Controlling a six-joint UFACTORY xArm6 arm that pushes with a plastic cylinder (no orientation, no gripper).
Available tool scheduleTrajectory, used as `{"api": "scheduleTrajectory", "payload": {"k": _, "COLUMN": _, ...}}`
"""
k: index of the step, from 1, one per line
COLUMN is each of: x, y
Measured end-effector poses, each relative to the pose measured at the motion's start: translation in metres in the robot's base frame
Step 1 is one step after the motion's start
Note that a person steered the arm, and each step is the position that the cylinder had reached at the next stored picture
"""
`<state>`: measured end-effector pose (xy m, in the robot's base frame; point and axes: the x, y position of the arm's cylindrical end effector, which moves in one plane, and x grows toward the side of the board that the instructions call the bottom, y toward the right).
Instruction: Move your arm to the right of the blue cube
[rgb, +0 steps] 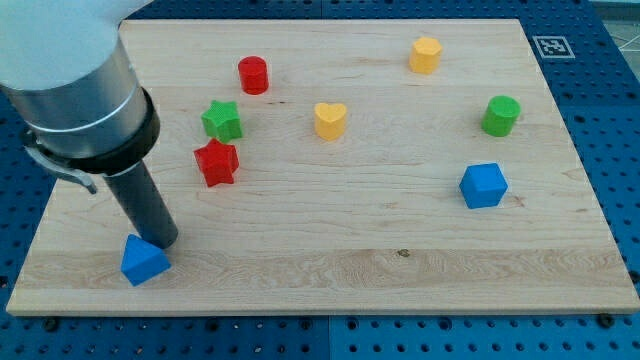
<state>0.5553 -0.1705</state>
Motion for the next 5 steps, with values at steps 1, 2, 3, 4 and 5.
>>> {"api": "scheduleTrajectory", "payload": {"k": 1, "x": 0.000, "y": 0.006}}
{"api": "scheduleTrajectory", "payload": {"k": 2, "x": 0.000, "y": 0.011}}
{"api": "scheduleTrajectory", "payload": {"k": 3, "x": 0.000, "y": 0.010}}
{"api": "scheduleTrajectory", "payload": {"k": 4, "x": 0.006, "y": 0.013}}
{"api": "scheduleTrajectory", "payload": {"k": 5, "x": -0.002, "y": 0.057}}
